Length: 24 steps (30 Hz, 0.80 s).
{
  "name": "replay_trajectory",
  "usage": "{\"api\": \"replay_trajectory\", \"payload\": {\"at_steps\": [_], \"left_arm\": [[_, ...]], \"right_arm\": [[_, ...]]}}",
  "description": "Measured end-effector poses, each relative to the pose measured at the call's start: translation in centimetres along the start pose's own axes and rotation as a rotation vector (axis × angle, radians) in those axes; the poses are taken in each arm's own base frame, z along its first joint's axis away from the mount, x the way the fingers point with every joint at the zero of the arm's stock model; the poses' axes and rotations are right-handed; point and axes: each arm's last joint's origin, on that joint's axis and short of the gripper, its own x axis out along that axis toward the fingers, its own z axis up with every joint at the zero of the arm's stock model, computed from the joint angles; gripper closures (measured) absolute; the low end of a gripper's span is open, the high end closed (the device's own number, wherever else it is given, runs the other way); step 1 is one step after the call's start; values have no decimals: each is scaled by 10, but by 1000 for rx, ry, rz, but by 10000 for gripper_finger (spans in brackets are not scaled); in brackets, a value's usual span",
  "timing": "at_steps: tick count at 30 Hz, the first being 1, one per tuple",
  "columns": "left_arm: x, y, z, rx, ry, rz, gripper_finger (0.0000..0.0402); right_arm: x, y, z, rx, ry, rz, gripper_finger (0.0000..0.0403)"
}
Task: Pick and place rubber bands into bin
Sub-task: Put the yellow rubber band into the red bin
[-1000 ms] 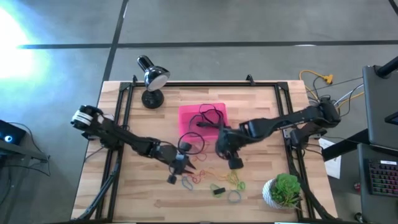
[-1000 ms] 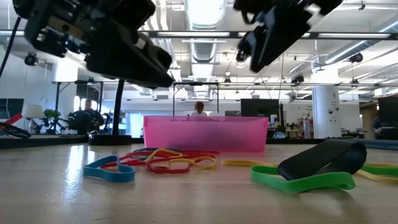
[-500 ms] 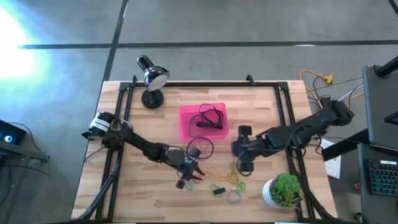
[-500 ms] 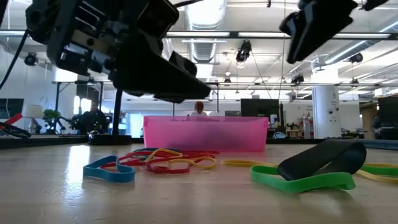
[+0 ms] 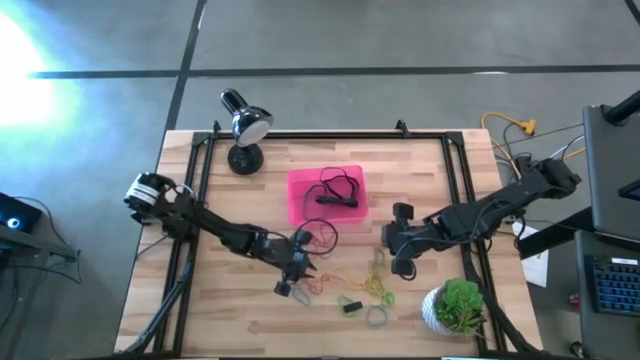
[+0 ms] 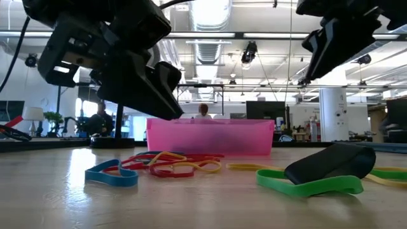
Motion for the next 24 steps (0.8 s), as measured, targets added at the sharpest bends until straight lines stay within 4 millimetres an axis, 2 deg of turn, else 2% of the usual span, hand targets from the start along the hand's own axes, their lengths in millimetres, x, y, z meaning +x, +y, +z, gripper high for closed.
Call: {"api": "replay_trajectory", "payload": {"at_steps": [24], "left_arm": [[24, -2, -26, -12, 103, -4, 327]], "right_arm": [[2, 1, 1, 9, -32, 13, 319]]}}
